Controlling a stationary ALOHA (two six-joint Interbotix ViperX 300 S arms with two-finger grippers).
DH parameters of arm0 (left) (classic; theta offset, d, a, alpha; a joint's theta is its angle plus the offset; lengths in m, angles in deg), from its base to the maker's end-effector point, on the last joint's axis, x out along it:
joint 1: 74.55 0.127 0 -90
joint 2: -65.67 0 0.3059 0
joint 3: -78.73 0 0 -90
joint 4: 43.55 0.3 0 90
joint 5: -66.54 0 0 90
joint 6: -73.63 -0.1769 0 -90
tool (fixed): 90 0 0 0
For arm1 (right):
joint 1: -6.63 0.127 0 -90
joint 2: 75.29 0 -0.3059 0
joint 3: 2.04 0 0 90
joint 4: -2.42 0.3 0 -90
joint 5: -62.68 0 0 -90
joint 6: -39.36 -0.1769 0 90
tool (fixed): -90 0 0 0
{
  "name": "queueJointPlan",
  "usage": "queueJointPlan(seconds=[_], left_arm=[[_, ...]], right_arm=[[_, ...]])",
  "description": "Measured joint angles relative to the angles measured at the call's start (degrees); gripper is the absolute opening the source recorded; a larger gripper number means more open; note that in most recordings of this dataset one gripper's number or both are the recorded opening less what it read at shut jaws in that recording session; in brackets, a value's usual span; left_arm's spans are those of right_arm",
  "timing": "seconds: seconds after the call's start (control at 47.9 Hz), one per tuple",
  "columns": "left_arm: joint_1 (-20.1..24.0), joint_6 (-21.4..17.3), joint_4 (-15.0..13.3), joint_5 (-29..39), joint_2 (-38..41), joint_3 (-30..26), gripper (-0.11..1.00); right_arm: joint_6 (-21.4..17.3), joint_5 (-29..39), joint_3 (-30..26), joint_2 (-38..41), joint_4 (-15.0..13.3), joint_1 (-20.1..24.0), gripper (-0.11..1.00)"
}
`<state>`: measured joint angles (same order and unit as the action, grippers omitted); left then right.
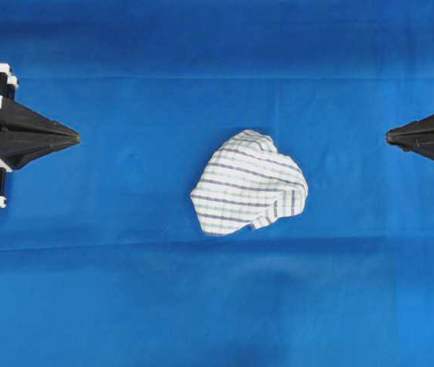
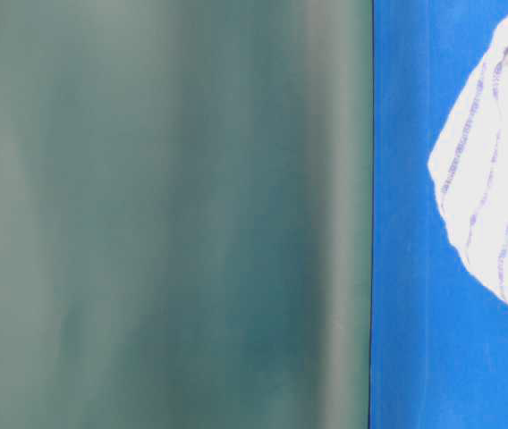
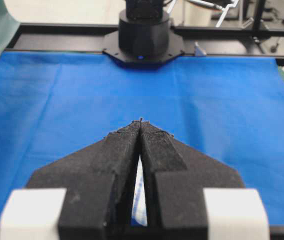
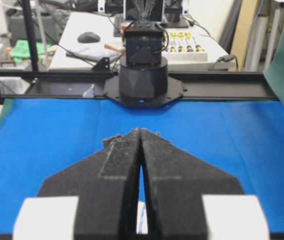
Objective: Lift the towel with both arms.
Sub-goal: 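Move both grippers inward to the towel's left and right edges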
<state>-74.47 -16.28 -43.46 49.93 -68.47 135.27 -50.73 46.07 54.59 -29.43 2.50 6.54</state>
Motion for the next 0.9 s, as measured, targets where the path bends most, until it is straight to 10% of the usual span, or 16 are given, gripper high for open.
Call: queueJointPlan(seconds=[0.647, 0.752, 0.898], left_arm=[[-1.3, 0.5, -1.4, -6.3, 21.4, -3.6, 0.01], [-1.3, 0.7, -1.5, -6.6, 26.1, -5.0, 0.18], [-1.3, 1.0, -1.5, -7.4, 32.9, -6.6, 0.58]], right_arm=[[-2.5, 3.8, -2.0, 13.6, 0.0, -0.1, 0.01], [-3.3, 4.1, -2.3, 17.5, -0.1, -0.1, 0.05], [-3.8, 5.1, -3.9, 24.3, 0.0, 0.0, 0.48]])
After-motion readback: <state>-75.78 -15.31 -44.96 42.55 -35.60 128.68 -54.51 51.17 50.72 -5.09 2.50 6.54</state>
